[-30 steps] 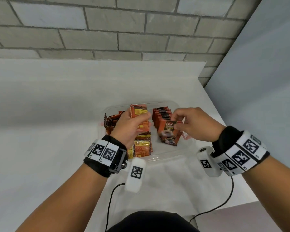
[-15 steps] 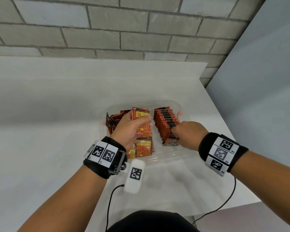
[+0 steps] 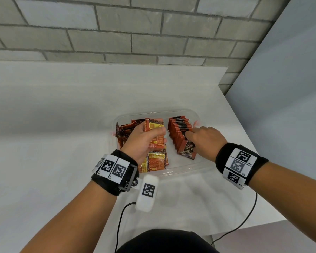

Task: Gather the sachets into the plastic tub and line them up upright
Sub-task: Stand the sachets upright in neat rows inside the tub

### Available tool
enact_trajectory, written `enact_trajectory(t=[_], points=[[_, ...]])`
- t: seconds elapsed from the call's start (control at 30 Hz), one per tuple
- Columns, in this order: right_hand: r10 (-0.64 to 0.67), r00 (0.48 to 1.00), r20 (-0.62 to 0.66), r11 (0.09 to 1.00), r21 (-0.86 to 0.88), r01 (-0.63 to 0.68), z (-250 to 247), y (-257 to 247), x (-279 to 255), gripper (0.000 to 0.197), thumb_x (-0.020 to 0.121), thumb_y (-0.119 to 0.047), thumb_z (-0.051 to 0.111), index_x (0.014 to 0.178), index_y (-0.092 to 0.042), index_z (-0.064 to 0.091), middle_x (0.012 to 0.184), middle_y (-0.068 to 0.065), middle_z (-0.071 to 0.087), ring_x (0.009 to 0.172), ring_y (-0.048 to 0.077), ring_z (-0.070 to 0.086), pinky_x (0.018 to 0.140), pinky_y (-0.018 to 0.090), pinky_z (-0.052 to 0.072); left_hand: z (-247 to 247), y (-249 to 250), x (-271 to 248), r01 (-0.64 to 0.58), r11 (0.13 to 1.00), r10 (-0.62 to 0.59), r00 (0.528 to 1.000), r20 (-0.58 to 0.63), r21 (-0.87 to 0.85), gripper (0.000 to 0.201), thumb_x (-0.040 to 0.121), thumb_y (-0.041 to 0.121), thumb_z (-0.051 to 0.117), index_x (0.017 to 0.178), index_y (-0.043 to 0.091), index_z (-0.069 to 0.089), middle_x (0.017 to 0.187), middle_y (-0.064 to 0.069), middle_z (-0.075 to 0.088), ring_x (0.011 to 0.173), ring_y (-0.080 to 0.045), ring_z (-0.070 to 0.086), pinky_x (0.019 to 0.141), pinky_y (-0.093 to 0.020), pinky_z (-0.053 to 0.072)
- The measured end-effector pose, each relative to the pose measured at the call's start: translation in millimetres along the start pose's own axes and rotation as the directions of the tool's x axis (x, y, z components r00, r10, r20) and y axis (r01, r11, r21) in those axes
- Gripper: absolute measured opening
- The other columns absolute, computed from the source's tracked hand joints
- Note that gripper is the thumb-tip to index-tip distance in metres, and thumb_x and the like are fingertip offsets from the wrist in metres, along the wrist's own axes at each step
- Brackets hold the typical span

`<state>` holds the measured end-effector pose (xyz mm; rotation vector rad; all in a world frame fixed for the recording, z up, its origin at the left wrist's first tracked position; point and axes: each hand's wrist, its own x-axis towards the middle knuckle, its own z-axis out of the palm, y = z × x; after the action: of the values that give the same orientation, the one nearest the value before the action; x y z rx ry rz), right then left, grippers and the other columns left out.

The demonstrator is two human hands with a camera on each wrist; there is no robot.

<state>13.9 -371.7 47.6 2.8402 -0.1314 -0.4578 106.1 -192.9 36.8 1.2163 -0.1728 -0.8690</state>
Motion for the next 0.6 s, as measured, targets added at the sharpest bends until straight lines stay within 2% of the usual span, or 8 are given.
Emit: enact_trajectory(t=[0.23,0.33,0.4,0.43,0.5,0.53,0.6], points=[[0.001,0.999,-0.04,0.997,0.074,0.002,2,4,0,0.022,0.09,-0.018,0.057,0.11,-0.013,0.049,0.104,0.004,0.058,0.086,0.025,0.055,0.063,0.03,0.031,1,0,1,0.014,1.0,-0.014,1.0,0.001,-0.027,0.022,0.091,0.011,0.059,0.113,0.008,0.058,0.091,-0.013,0.064,0.073,-0.021,0.066,0.072,-0.036,0.057],[0.047,0.995,-0.089,0.948,0.319,-0.016,-3,7,-5,0.017,0.092,-0.026,0.057,0.104,-0.015,0.051,0.095,0.001,0.056,0.079,0.02,0.052,0.063,0.027,0.033,0,1,0,0.064,0.99,-0.063,0.998,0.016,-0.123,0.017,0.095,0.009,0.046,0.11,0.004,0.055,0.091,-0.019,0.064,0.074,-0.028,0.065,0.072,-0.04,0.057],[0.095,0.987,-0.133,0.816,0.578,0.0,-10,8,-8,0.017,0.091,-0.027,0.06,0.102,-0.016,0.054,0.088,-0.001,0.057,0.069,0.011,0.052,0.061,0.024,0.039,0,1,0,0.081,0.987,-0.078,0.997,0.03,-0.138,0.023,0.096,0.007,0.042,0.115,0.002,0.054,0.09,-0.02,0.066,0.078,-0.032,0.066,0.074,-0.044,0.057],[0.127,0.979,-0.16,0.719,0.695,0.02,-15,8,-9,0.016,0.091,-0.026,0.061,0.103,-0.017,0.055,0.086,-0.002,0.058,0.063,0.006,0.054,0.058,0.019,0.041,1,1,0,0.081,0.99,-0.077,0.996,0.036,-0.119,0.023,0.096,0.007,0.043,0.116,0.002,0.055,0.093,-0.021,0.068,0.081,-0.033,0.067,0.077,-0.045,0.056],[0.198,0.965,-0.173,0.514,0.856,0.048,-27,6,-11,0.019,0.092,-0.026,0.061,0.109,-0.021,0.056,0.086,-0.007,0.058,0.062,-0.002,0.057,0.049,0.009,0.042,3,2,-1,0.065,0.996,-0.062,0.997,0.043,-0.061,0.017,0.094,0.007,0.051,0.11,0.005,0.059,0.098,-0.017,0.069,0.086,-0.03,0.069,0.08,-0.046,0.056],[0.213,0.963,-0.163,0.442,0.895,0.053,-32,5,-12,0.023,0.092,-0.027,0.06,0.114,-0.023,0.056,0.088,-0.011,0.058,0.067,-0.001,0.058,0.048,0.006,0.042,4,2,-1,0.052,0.998,-0.05,0.997,0.053,-0.032,0.016,0.092,0.007,0.055,0.107,0.007,0.06,0.098,-0.014,0.07,0.086,-0.027,0.07,0.079,-0.045,0.057],[0.181,0.972,-0.149,0.403,0.913,0.064,-39,0,-12,0.034,0.091,-0.03,0.061,0.125,-0.026,0.054,0.096,-0.015,0.058,0.08,0.01,0.061,0.049,0.006,0.043,6,2,-3,0.031,1.0,-0.03,0.996,0.086,-0.001,0.019,0.089,0.006,0.059,0.107,0.008,0.061,0.095,-0.01,0.072,0.083,-0.023,0.071,0.074,-0.041,0.059]])
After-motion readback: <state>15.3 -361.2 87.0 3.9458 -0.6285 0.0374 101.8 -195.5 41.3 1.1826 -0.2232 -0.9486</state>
